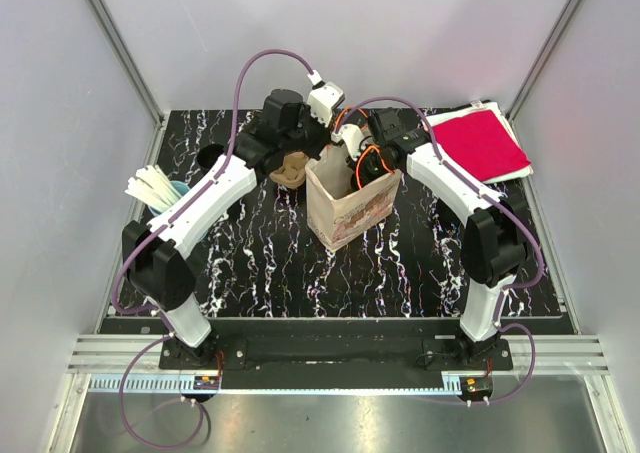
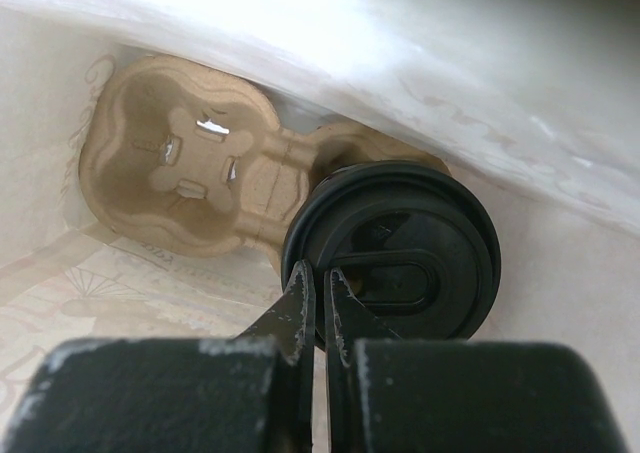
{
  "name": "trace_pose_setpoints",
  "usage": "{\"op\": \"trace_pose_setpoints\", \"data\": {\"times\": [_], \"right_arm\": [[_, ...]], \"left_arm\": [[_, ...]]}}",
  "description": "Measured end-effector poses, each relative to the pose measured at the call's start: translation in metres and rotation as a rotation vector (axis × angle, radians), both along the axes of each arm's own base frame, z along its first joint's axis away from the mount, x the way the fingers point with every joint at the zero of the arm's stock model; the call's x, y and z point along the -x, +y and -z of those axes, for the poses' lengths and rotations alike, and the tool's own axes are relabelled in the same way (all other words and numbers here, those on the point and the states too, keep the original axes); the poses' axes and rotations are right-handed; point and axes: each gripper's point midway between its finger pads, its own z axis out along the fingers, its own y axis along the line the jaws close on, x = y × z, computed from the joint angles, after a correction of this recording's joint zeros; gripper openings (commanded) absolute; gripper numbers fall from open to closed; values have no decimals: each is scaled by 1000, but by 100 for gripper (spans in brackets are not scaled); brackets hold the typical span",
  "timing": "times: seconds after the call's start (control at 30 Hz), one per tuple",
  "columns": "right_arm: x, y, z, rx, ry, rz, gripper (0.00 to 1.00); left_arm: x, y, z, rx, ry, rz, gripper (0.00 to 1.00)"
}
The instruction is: Pack the takeout coffee
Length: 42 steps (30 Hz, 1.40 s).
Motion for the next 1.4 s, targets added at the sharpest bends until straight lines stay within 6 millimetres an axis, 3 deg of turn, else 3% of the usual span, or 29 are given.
{"op": "trace_pose_setpoints", "data": {"times": [1.4], "right_arm": [[-7, 4, 1, -12, -23, -6, 0]], "left_arm": [[-7, 8, 1, -29, -20, -75, 0]]}}
